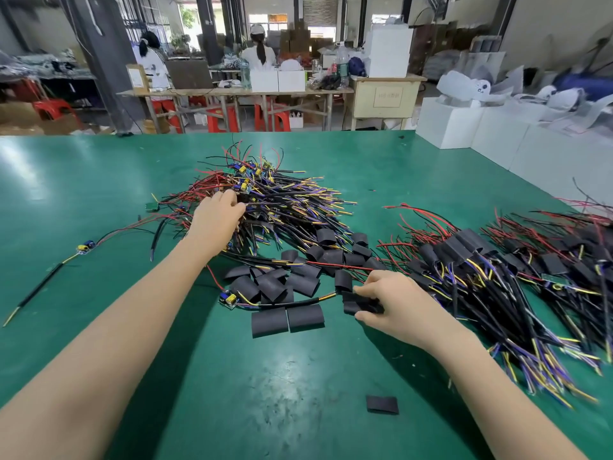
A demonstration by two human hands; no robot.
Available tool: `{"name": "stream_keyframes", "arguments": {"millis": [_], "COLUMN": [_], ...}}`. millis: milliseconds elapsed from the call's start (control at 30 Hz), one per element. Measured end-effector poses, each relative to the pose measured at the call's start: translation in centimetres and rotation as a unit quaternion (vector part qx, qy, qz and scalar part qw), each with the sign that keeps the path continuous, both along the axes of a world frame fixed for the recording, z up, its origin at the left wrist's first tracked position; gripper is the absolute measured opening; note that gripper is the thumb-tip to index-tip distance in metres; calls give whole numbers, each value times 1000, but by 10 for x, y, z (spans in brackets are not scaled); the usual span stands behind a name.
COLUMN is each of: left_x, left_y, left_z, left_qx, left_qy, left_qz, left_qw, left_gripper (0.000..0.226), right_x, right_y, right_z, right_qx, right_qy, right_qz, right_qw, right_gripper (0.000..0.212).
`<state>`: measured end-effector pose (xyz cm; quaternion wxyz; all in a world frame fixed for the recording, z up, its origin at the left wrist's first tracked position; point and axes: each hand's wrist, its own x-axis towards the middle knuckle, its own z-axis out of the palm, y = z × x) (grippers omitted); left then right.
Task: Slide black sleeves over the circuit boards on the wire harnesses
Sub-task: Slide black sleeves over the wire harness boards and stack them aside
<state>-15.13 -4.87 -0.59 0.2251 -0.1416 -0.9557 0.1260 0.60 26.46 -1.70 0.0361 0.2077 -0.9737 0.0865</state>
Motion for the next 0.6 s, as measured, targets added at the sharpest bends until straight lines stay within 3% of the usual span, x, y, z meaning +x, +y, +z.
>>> {"name": "stream_keyframes", "arguments": {"millis": [100,267,333,600], "left_x": [15,37,44,79], "left_y": [-4,-10,-12,-9], "left_z": [7,38,50,68], "left_qx": [171,486,507,422], "left_qy": [104,239,260,296], "left_qz": [-36,-32,-52,-114], "left_qw": [979,840,820,850], "left_gripper": [19,19,19,27], "right_x": [1,3,3,4], "right_y": [1,-3,-3,-5], "right_z": [1,1,2,3], "right_qx": [-6,3,-2,-69], "right_qy": [-6,12,13,32], "right_qz": [-4,-20,-24,-42], "right_qw": [1000,1000,1000,996], "right_gripper": [30,28,28,31]}}
